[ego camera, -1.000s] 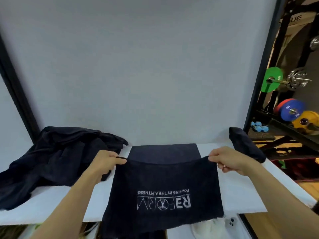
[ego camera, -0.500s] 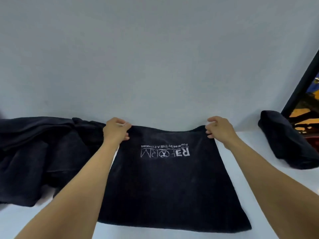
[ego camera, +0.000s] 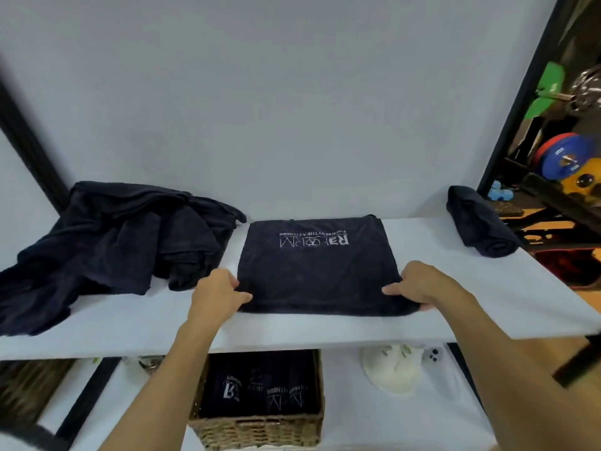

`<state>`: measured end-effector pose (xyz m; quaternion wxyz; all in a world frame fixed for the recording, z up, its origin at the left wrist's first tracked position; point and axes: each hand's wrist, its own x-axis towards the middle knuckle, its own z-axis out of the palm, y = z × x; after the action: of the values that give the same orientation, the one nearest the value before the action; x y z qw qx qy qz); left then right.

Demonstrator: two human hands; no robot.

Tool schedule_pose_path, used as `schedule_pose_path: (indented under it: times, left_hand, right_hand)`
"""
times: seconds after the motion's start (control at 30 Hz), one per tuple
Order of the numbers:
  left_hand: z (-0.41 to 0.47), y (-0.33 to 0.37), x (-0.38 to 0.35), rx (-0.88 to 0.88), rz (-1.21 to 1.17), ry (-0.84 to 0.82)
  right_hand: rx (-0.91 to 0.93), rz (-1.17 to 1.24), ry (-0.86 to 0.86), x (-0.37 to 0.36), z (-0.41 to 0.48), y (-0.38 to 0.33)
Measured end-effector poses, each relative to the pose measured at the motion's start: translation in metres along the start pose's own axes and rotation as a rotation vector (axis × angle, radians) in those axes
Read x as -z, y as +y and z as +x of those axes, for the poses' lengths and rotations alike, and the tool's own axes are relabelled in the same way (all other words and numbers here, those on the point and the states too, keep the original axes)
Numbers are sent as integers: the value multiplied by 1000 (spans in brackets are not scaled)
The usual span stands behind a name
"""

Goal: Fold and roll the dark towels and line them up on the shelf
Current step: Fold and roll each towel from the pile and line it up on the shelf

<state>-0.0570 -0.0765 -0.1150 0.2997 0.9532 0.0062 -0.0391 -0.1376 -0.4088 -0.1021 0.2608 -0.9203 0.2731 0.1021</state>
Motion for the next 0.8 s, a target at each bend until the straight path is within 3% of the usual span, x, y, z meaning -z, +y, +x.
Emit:
schedule_pose_path:
  times: [0.1,0.17,0.23,0.33,0.47,0.57,0.8]
  left_hand:
    - [-30,-15,10,56,-131,-84]
    - [-49,-27,19,104,-158,-230]
    - [-62,-35,28,118,-103,-354]
    - [-67,-34,36,96,-11,-417]
    - [-48,-14,33,-21,147,-210]
    - [-10,-1,24,-91,72,-53]
    - [101,28,-9,-167,24,-26]
  right_hand:
    - [-12,15,-80,3,-36,9]
    - [-44,23,-214,12,-57,20]
    - [-68,-2,-333,18,-73,29]
    - [-69,-6,-321,19,-84,30]
    - [-31,140,-132,18,-66,21]
    - [36,314,0,20,-35,8]
    - [62,525,108,27,81,-25]
